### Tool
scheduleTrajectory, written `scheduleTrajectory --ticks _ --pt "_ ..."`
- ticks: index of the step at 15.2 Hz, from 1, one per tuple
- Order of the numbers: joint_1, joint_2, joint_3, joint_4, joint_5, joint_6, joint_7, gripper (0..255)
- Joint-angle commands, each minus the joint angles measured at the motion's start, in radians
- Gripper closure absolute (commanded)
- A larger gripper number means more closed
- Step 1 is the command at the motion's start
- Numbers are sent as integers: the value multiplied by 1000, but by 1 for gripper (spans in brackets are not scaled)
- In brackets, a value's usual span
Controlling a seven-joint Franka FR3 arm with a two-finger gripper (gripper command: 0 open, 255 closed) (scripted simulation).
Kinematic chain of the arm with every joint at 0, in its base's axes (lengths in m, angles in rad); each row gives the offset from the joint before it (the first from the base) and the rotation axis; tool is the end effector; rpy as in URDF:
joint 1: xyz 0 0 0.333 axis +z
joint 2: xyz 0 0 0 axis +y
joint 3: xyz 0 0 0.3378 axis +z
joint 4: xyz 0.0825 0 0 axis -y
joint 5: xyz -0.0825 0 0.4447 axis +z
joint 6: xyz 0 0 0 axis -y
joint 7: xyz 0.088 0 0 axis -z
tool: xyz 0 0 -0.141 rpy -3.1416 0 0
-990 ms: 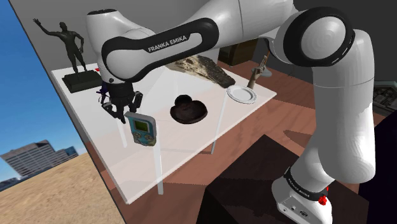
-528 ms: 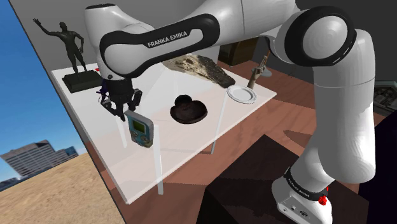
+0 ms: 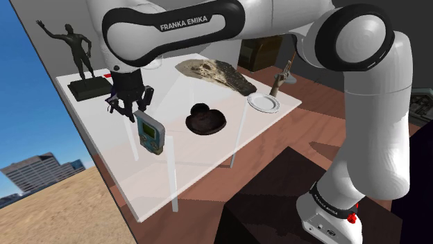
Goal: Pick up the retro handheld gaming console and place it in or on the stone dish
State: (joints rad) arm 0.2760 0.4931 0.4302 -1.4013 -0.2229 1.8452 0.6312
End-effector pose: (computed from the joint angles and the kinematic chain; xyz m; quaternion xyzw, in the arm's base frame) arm 0.6249 0.4338 0.4088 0.9989 0.0455 0.0030 0.0075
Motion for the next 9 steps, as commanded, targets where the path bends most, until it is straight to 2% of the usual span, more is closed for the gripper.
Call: scheduleTrajectory --ticks 1,9 --pt "3 -5 2 21 3 -26 -1 255" --pt "15 -6 5 128 6 -132 -9 255"
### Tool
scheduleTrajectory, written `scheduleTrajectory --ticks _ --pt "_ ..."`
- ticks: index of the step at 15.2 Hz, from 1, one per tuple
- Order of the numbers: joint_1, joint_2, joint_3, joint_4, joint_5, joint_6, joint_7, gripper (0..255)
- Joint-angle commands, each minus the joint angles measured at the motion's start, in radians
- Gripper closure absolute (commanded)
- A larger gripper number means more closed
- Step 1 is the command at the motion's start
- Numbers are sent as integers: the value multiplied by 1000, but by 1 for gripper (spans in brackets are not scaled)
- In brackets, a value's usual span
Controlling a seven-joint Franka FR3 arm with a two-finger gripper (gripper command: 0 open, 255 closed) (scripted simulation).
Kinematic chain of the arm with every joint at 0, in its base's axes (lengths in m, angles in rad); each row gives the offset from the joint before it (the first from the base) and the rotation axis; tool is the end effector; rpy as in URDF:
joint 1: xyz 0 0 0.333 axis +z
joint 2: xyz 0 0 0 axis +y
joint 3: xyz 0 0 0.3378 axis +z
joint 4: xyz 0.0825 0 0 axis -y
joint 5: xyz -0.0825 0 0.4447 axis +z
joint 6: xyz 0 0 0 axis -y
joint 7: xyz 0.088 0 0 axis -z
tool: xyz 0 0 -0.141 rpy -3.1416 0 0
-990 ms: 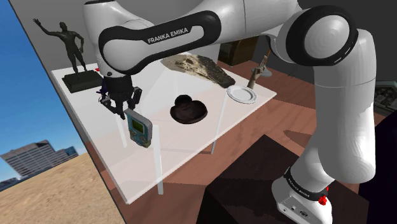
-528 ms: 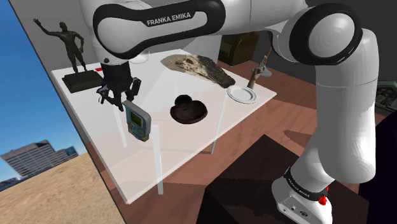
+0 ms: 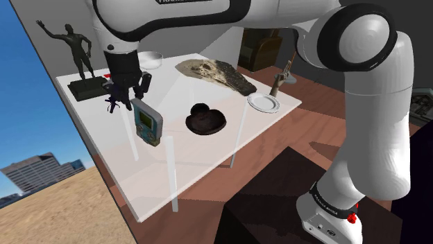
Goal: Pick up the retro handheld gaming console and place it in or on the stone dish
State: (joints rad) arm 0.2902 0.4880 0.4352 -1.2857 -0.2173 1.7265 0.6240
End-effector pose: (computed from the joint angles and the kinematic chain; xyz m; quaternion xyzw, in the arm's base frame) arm 0.6253 0.4361 0.4637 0.9989 0.0454 0.0030 0.0075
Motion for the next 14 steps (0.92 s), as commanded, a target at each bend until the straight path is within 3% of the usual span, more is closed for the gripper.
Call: scheduleTrajectory --ticks 1,12,14 --pt "3 0 1 28 1 -28 -3 255" --pt "42 41 -1 245 -12 -202 -12 255" --pt "15 8 -1 203 0 -191 -30 255"
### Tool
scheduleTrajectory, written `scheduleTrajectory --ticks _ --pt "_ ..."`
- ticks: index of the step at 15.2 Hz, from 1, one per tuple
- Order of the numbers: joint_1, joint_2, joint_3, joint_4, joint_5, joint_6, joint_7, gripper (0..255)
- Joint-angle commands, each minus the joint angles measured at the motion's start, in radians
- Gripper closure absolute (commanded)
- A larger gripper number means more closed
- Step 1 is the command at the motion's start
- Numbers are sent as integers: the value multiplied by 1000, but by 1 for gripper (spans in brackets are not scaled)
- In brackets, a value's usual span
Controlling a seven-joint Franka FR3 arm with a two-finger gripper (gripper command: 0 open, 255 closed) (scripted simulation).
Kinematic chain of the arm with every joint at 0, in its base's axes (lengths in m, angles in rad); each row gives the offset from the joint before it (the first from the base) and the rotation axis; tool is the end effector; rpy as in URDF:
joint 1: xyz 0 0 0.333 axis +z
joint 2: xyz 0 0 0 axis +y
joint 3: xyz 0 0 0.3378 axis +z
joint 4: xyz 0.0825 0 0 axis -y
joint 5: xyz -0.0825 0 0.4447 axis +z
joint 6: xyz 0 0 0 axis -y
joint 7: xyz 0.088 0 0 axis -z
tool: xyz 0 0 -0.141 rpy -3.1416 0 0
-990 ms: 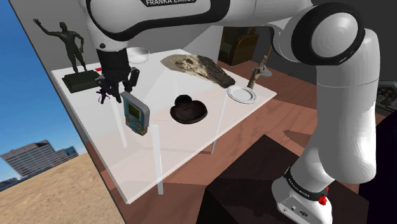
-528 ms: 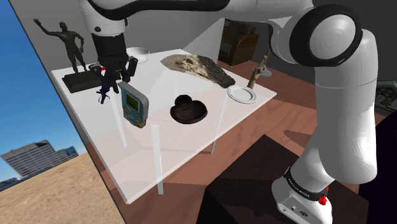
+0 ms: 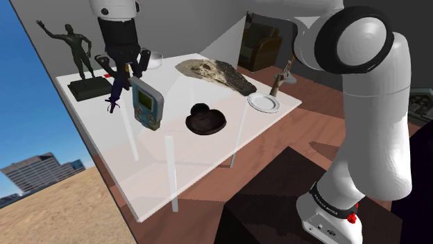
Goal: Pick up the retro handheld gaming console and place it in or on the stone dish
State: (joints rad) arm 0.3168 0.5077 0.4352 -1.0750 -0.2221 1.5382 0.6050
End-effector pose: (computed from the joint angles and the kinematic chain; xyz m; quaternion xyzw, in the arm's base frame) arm 0.6258 0.4298 0.5436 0.9989 0.0457 0.0029 0.0076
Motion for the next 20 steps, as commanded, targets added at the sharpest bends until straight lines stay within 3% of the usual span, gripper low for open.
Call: scheduleTrajectory --ticks 1,9,20 --pt "-39 -44 -1 -50 17 9 -29 255" --pt "-216 -242 -31 -276 103 56 -200 255" --pt "-380 -385 -116 -404 168 59 -441 255"
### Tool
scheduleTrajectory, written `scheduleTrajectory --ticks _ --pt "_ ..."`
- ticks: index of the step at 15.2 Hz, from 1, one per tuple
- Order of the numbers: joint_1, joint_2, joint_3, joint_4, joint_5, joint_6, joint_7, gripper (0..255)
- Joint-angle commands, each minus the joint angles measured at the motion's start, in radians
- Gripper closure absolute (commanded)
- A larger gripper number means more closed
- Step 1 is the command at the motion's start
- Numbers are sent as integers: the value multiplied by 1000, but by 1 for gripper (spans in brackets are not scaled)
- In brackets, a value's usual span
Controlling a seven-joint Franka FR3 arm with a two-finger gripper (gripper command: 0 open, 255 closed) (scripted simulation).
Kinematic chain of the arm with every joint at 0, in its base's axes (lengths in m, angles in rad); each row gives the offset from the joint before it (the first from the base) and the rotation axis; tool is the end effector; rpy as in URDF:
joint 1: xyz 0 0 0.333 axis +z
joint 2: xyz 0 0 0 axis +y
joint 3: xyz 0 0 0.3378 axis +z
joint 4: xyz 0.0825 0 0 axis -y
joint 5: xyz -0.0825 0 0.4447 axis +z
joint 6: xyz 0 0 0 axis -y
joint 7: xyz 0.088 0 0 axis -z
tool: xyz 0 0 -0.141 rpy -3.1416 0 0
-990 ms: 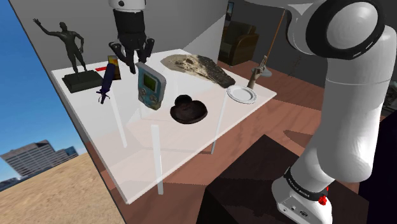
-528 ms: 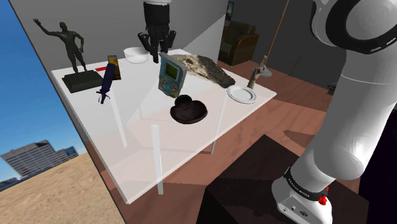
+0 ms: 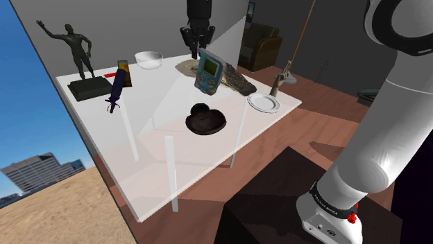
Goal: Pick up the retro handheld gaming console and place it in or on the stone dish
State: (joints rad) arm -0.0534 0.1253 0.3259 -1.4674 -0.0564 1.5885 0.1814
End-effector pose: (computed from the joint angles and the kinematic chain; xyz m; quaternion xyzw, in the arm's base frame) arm 0.6373 0.1575 0.5932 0.9990 0.0448 0.0030 0.0077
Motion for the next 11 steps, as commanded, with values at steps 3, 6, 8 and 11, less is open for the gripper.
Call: scheduleTrajectory --ticks 3,6,8,11 --pt "-12 -13 -8 -64 5 53 -18 255" --pt "-14 -20 -9 -114 7 96 -19 255" --pt "-15 -23 -9 -145 8 124 -19 255" --pt "-16 -26 -10 -189 9 165 -19 255"
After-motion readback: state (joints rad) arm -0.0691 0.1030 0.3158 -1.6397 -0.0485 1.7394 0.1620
